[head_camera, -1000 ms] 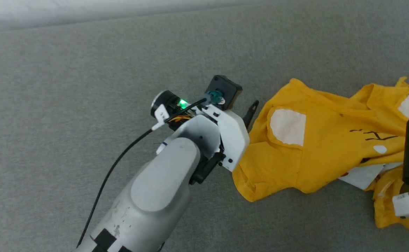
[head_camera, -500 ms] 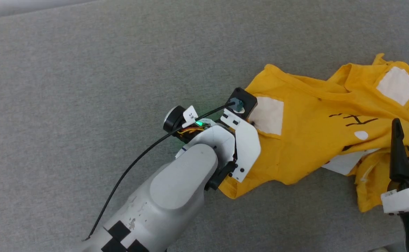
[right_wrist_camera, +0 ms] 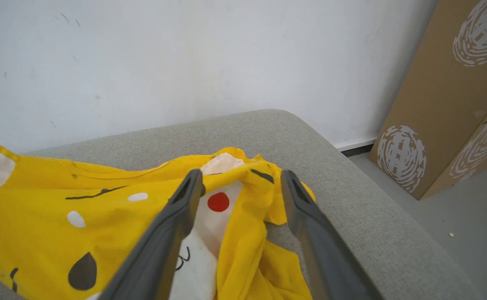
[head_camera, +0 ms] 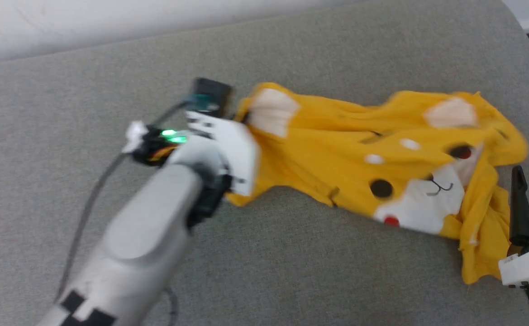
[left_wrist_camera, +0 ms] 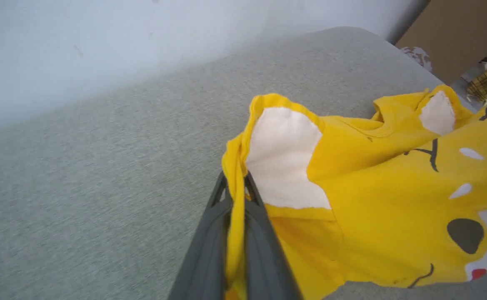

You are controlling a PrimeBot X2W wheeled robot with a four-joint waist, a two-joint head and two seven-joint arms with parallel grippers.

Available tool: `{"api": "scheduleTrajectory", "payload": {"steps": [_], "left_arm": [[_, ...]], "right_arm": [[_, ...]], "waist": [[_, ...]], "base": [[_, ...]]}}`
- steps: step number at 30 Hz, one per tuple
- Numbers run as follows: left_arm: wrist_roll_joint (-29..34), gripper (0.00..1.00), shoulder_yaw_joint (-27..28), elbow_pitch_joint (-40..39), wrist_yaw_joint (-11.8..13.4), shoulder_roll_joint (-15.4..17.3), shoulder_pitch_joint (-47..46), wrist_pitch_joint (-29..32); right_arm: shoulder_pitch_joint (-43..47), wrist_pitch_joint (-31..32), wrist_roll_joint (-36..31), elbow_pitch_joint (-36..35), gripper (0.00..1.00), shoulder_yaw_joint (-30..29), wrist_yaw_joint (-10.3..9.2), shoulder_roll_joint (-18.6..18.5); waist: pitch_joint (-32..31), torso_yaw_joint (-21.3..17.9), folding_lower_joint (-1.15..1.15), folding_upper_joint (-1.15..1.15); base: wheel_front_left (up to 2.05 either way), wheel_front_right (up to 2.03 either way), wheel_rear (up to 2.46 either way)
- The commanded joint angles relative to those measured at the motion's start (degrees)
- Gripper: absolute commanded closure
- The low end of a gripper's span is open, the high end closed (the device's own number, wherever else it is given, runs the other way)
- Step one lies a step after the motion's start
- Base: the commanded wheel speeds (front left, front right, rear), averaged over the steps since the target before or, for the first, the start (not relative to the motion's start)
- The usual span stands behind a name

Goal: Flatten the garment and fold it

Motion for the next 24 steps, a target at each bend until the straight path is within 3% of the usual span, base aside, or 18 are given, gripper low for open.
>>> {"api": "scheduleTrajectory", "payload": {"steps": [1, 6, 7, 8, 14, 18, 24], "left_arm": [[-0.79, 1.0, 1.15, -1.03, 0.83, 1.91, 1.99, 0.47], [-3.74, 1.0, 6.82, -7.25, 4.91, 9.96, 10.36, 2.39], [-3.74, 0.75, 7.2, -8.12, 5.37, 11.03, 12.1, 2.04], [-3.82, 0.0, 7.5, -8.86, 5.77, 11.62, 13.72, 1.43], [-5.82, 0.0, 9.14, -12.2, 6.59, 7.62, 19.47, -7.49], [-3.02, 0.0, 7.96, -14.27, 6.63, 5.59, 19.28, -14.02], [1.56, 0.0, 1.02, -20.01, 5.02, 2.63, 16.14, -13.99]], "right_arm": [[0.3, 0.31, -0.32, -0.48, 0.0, -0.08, -0.05, 0.16], [1.36, 1.31, 0.03, -1.28, 0.0, -0.41, -0.05, 0.16], [1.55, 1.49, 0.08, -1.32, 0.0, -0.43, -0.05, 0.16], [1.7, 1.63, 0.11, -1.34, 0.0, -0.44, -0.05, 0.16], [1.92, 2.58, 0.0, -1.69, 0.0, 0.01, -0.05, 0.16], [1.74, 3.32, -0.45, -2.4, 0.0, 0.05, -0.05, 0.16], [2.05, 4.46, -0.87, -3.56, 0.0, -0.79, -0.05, 0.16]], "waist": [[-2.17, 1.65, 0.01, 0.01], [-2.37, 1.76, 0.01, 0.01], [-2.3, 1.79, 0.01, 0.01], [-2.25, 1.84, 0.01, 0.01], [-2.42, 2.99, 0.01, 0.01], [-3.28, 3.96, 0.01, 0.01], [-3.92, 5.13, 0.01, 0.01]], "base": [[0.0, 0.0, 0.0], [0.0, 0.0, 0.0], [0.0, 0.0, 0.0], [0.0, 0.0, 0.0], [0.0, 0.0, 0.0], [0.0, 0.0, 0.0], [0.0, 0.0, 0.0]]}}
